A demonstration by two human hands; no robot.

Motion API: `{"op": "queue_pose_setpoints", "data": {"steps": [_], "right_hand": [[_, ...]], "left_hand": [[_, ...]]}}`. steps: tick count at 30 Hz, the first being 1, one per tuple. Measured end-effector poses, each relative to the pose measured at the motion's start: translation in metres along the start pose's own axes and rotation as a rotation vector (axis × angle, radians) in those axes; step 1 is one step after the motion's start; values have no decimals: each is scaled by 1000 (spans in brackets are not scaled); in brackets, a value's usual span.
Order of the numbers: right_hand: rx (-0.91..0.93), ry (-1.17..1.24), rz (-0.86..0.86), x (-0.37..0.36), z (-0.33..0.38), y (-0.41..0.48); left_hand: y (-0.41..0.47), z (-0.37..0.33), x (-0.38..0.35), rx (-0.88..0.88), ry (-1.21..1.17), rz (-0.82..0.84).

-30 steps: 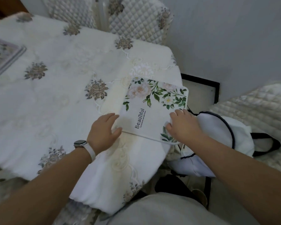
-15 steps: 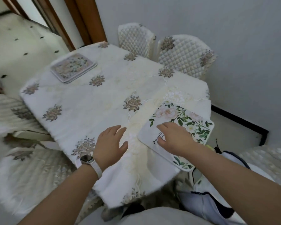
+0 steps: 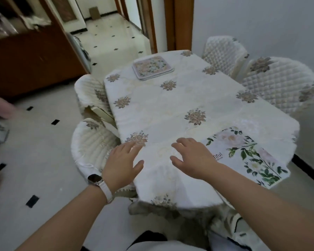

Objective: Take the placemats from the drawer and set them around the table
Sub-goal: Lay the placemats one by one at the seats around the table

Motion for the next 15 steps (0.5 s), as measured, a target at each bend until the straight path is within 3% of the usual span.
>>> {"op": "queue_pose_setpoints", "data": {"steps": [15], "right_hand": [[353,-111,38,-6,216,63]], "left_hand": [[-154,161,1,310,-66,-92]]}}
Point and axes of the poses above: each hand's wrist, its own y-axis towards the middle knuckle, its own x-axis out of the back of the hand, z = x × y, the point moved 10 cm from there along y, towards the middle knuckle, and after that the axes turned 15 degrees about z, right-handed, at the moved point
